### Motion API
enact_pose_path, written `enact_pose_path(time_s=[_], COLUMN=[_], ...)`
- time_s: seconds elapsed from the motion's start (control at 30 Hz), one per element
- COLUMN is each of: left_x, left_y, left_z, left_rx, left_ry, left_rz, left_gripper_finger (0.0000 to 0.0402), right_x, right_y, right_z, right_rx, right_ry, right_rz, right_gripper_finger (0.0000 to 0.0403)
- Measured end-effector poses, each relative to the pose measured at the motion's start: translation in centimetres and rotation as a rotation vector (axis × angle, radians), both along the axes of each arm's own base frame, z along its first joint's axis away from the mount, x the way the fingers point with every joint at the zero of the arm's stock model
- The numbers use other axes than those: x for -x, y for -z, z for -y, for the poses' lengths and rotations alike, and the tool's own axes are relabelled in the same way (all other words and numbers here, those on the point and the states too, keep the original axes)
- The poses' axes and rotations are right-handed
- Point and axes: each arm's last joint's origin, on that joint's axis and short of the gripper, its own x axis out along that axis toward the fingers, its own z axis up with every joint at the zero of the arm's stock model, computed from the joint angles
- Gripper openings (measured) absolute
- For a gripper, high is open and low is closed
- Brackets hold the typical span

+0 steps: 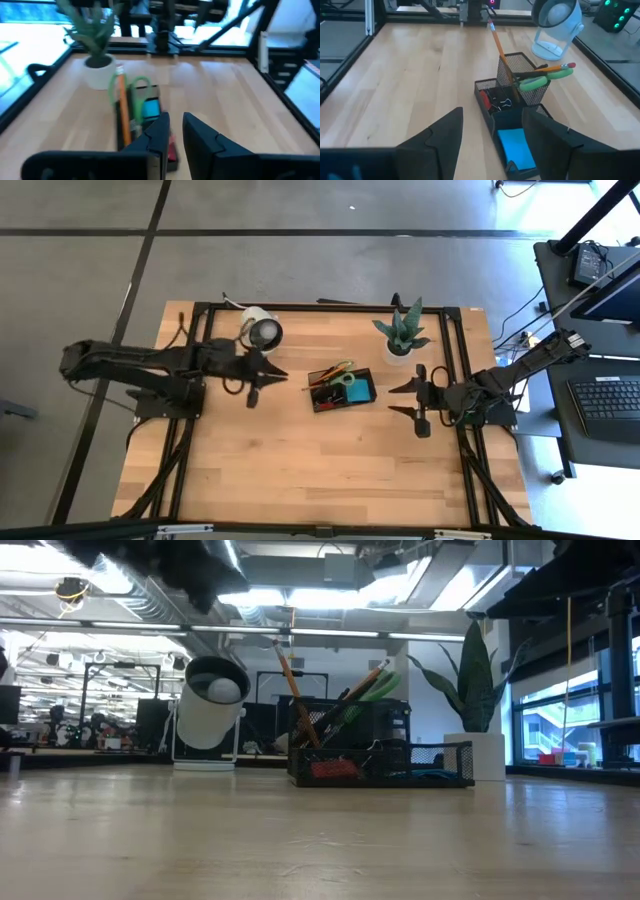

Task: Pick and place office supplies into organizer
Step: Return to Home Position

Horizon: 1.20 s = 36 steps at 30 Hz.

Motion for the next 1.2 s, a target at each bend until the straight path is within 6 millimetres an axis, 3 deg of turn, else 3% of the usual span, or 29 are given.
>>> enact_pose_path(time_s=[0.33,0.53,0.77,1.2], left_x=[5.8,8.3,10.4,12.4], left_y=[3.6,4.6,5.6,7.4], left_z=[-2.3,-2.2,-1.8,-1.7], left_rx=[0.023,0.041,0.028,-0.006], left_ry=[-0.083,-0.119,-0.180,-0.315], left_rz=[0.169,0.263,0.330,0.369], left_gripper_finger=[0.0043,0.0042,0.0042,0.0042], right_x=[0.6,2.0,3.7,6.4], right_y=[-0.3,2.5,4.4,4.5], right_z=[0.2,1.1,1.9,3.3], right_rx=[0.032,0.038,-0.016,-0.043], right_ry=[-0.021,0.051,0.053,0.055], right_rz=[0.030,0.077,0.194,0.249], right_gripper_finger=[0.0207,0.0207,0.0207,0.0207])
